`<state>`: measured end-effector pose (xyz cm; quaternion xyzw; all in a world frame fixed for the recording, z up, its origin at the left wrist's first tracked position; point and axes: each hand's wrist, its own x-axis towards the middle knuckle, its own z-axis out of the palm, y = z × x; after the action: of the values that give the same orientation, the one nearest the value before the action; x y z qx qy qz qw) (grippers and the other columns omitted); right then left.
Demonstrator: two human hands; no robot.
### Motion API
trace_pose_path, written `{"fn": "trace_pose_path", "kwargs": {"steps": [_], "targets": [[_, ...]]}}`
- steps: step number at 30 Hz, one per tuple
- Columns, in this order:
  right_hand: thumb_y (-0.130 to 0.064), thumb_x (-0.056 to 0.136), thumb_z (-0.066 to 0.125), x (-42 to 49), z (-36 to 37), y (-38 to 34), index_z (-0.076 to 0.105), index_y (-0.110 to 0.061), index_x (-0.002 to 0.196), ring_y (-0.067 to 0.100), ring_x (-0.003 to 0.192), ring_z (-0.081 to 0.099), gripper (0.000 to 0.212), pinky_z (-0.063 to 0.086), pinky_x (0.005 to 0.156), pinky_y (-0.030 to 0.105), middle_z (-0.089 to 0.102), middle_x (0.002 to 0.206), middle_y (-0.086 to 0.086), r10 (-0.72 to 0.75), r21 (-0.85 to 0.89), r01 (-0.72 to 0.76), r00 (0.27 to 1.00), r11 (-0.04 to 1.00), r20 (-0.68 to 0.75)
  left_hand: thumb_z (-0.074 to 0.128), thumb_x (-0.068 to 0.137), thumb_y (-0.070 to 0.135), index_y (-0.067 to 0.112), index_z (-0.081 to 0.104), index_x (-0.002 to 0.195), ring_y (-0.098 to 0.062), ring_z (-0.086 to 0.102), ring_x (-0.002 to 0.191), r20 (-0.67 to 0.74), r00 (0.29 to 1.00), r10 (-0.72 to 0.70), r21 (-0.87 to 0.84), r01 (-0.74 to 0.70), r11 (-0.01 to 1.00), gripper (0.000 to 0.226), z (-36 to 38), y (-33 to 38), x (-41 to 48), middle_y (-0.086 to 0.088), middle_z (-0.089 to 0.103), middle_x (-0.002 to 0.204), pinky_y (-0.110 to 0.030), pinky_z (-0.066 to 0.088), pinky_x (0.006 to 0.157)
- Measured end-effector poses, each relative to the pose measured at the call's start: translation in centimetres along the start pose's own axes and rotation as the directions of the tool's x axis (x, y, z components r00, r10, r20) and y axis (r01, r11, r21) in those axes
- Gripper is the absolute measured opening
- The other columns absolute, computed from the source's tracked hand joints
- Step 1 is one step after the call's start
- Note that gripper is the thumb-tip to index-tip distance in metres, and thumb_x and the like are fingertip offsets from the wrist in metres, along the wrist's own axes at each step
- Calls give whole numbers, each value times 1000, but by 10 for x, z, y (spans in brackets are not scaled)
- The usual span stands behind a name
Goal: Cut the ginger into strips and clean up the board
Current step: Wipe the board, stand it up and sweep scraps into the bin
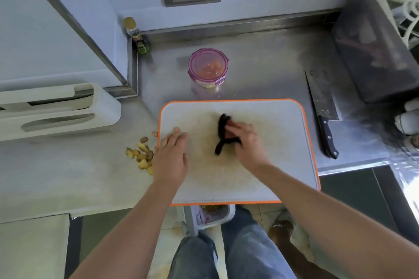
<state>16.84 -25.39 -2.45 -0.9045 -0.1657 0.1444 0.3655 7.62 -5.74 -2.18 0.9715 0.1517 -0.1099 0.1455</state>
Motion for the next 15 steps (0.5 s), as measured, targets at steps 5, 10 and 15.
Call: {"fn": "trace_pose_path", "kwargs": {"steps": [5, 10, 15], "targets": [[13, 66, 45, 11, -13, -10, 73, -8, 103, 27, 107, 56, 51, 35, 92, 17, 67, 109, 10, -93, 53, 85, 984, 995, 151, 59, 90, 17, 20, 36, 143, -23, 33, 136, 8, 1000, 0, 5, 0, 1000, 58, -5, -2, 2, 1, 33, 155, -36, 39, 104], [-4, 59, 31, 72, -16, 2, 70, -8, 113, 39, 103, 56, 67, 40, 87, 26, 67, 109, 15, -7, -82, 4, 999, 997, -47, 62, 90, 19, 15, 27, 149, -23, 32, 137, 14, 1000, -21, -47, 21, 999, 69, -3, -5, 1, -5, 43, 146, -33, 36, 104], [4, 56, 37, 30, 11, -13, 77, -10, 96, 25, 97, 59, 58, 44, 92, 28, 70, 102, 10, -231, 22, 236, 923, 972, 306, 60, 93, 20, 17, 16, 152, -22, 39, 134, 31, 996, -82, -32, 83, 996, 74, -8, 1, 1, -5, 39, 145, -34, 38, 101]]}}
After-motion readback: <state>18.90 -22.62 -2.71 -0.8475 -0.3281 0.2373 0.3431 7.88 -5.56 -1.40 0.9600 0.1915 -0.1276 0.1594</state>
